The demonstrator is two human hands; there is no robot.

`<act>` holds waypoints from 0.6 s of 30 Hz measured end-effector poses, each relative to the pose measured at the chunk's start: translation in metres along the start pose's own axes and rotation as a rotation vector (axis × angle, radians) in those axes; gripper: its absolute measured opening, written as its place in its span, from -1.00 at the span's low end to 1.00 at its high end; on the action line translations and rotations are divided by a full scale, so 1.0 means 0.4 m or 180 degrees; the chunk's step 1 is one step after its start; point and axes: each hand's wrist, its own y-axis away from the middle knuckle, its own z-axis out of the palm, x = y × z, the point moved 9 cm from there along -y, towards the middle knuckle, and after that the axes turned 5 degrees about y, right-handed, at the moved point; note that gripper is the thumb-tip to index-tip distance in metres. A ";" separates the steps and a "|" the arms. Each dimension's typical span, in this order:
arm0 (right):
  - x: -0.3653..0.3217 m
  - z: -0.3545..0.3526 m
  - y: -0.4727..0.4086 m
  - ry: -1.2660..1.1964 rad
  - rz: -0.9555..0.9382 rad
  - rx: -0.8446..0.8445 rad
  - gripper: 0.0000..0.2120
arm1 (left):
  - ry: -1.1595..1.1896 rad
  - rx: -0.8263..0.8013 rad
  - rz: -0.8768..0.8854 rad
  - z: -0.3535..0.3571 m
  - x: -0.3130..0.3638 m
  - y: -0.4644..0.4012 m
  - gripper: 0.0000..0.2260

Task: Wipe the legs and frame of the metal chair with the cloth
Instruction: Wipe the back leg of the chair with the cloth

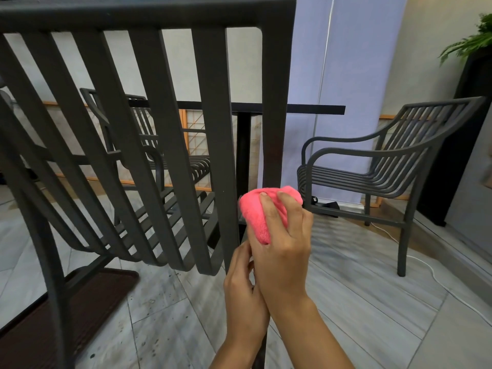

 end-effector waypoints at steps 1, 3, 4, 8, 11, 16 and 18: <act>0.002 0.001 0.004 0.0018 -0.0006 -0.0002 -0.50 | -0.0001 0.0002 0.0008 0.000 0.001 0.001 -0.75; 0.005 0.002 0.011 0.0031 -0.0016 0.0003 -0.50 | 0.0006 -0.0002 0.0030 0.000 0.002 0.003 -0.73; 0.006 0.003 0.014 0.0033 -0.0019 0.0004 -0.49 | 0.0012 -0.0015 0.0028 0.001 0.001 0.004 -0.72; 0.012 0.004 0.031 0.0069 0.0011 -0.0012 -0.48 | -0.0017 -0.0005 -0.0024 -0.005 -0.008 0.008 -0.73; 0.015 0.008 0.047 0.0098 0.0009 -0.0070 -0.47 | 0.0027 -0.0004 -0.0144 -0.013 -0.022 0.015 -0.73; 0.024 0.012 0.061 -0.0001 0.0039 -0.0196 -0.45 | -0.0151 0.0102 -0.0211 -0.035 -0.039 0.024 -0.70; 0.029 0.012 0.066 -0.0082 0.0025 -0.0261 -0.45 | -0.0220 0.0266 -0.0148 -0.050 -0.026 0.020 -0.65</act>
